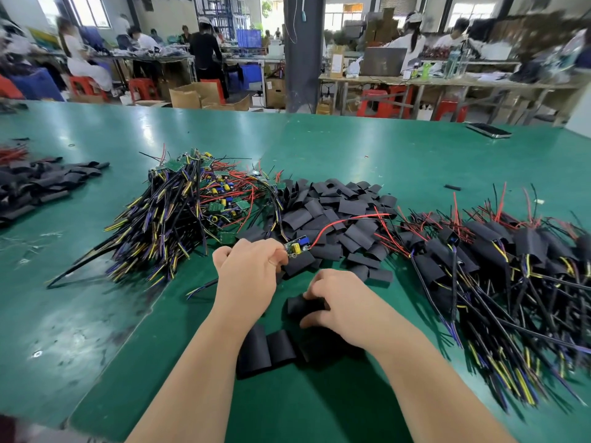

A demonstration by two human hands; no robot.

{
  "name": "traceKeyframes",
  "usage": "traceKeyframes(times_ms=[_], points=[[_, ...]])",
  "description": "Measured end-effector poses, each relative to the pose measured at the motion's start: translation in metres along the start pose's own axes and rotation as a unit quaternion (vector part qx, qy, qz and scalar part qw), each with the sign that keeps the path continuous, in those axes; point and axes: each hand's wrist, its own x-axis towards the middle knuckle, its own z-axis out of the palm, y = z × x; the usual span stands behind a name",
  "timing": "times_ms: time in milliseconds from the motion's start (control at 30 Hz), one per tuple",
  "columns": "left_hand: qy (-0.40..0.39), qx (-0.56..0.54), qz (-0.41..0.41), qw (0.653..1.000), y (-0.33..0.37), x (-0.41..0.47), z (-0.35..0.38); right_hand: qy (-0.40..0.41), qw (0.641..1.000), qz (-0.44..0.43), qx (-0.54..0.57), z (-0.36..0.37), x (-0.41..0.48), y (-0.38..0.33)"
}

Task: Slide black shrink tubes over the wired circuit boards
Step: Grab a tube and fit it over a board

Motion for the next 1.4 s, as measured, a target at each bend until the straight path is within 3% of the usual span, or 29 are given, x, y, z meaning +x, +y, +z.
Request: traceKeyframes(times_ms=[233,433,500,600,667,700,767,833,867,900,933,1200,1400], points=[[-0.002,-0.004,-0.008,1.000,0.001,0.000,-0.002,0.029,0.993,0.031,0.112,-0.001,-0.002,0.001],[-0.006,-0.004,-0.007,1.000,0.002,-0.001,-0.003,-0.005,0.994,0.030,0.103,0.004,0.003,0.006],[-0.001,-0.015,-0.005,1.000,0.002,-0.001,-0.004,0.040,0.992,0.015,0.117,0.006,0.002,0.008],[0.016,-0.037,-0.007,0.999,0.003,0.000,-0.007,0.206,0.960,0.023,0.187,-0.002,0.000,0.020],[0.026,-0.057,-0.009,0.998,0.003,-0.001,-0.007,0.296,0.897,0.076,0.320,-0.010,-0.001,0.030],[0.031,-0.066,-0.008,0.997,0.003,-0.001,-0.007,0.329,0.836,0.093,0.428,-0.014,-0.002,0.035],[0.038,-0.081,-0.006,0.996,0.002,-0.002,-0.006,0.343,0.635,0.088,0.686,-0.021,-0.003,0.042],[0.040,-0.089,-0.004,0.995,0.002,-0.002,-0.005,0.301,0.432,0.054,0.848,-0.027,-0.006,0.045],[0.039,-0.090,-0.003,0.995,0.002,-0.002,-0.004,0.286,0.361,0.037,0.887,-0.029,-0.008,0.047],[0.037,-0.089,-0.003,0.995,0.002,-0.002,-0.004,0.280,0.313,0.023,0.907,-0.031,-0.010,0.048],[0.035,-0.089,-0.003,0.995,0.002,-0.002,-0.003,0.276,0.291,0.014,0.916,-0.033,-0.011,0.048],[0.017,-0.094,0.007,0.995,0.004,-0.004,-0.003,0.267,0.295,-0.013,0.917,-0.038,-0.009,0.035],[0.003,-0.053,0.020,0.998,0.005,-0.004,-0.002,0.262,0.390,-0.032,0.882,-0.041,-0.015,0.035]])
